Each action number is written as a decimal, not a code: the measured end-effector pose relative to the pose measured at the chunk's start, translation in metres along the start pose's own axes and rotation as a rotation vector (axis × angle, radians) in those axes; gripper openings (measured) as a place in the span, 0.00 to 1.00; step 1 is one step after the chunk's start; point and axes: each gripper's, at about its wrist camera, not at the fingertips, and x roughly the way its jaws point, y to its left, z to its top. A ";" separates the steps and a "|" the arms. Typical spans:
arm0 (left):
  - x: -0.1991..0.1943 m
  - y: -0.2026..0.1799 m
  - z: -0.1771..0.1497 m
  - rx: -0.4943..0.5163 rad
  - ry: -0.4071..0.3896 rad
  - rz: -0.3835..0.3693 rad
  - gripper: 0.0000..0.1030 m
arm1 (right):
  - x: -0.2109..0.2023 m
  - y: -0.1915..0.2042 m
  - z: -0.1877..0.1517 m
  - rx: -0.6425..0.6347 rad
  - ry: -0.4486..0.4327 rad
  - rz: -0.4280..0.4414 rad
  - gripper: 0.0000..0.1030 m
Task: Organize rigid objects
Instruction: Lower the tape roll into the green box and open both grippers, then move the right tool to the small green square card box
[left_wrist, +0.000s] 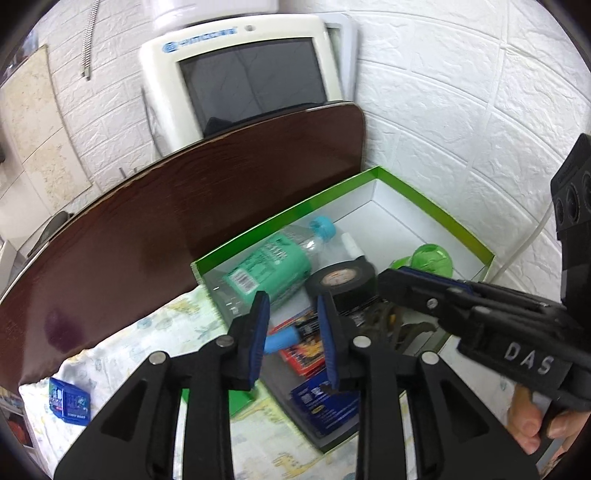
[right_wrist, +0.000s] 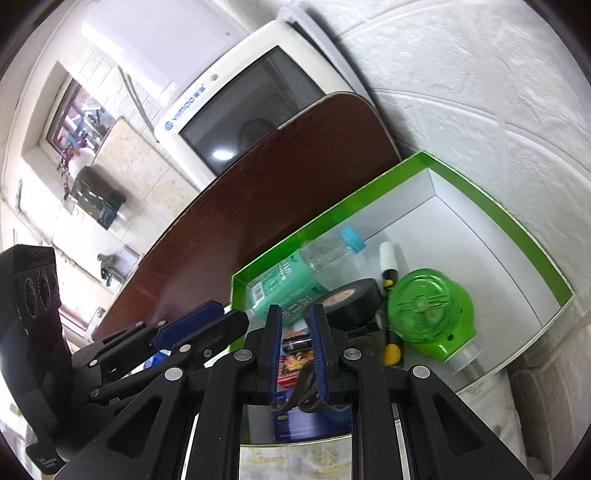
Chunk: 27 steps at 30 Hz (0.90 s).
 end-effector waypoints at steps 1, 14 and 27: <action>-0.002 0.008 -0.003 -0.015 0.001 0.006 0.26 | 0.001 0.005 -0.001 -0.008 0.003 0.002 0.19; 0.014 0.070 -0.061 -0.079 0.078 -0.014 0.64 | 0.029 0.057 -0.019 -0.097 0.074 0.004 0.19; 0.072 0.063 -0.071 0.010 0.166 -0.024 0.68 | 0.046 0.071 -0.027 -0.102 0.114 -0.052 0.18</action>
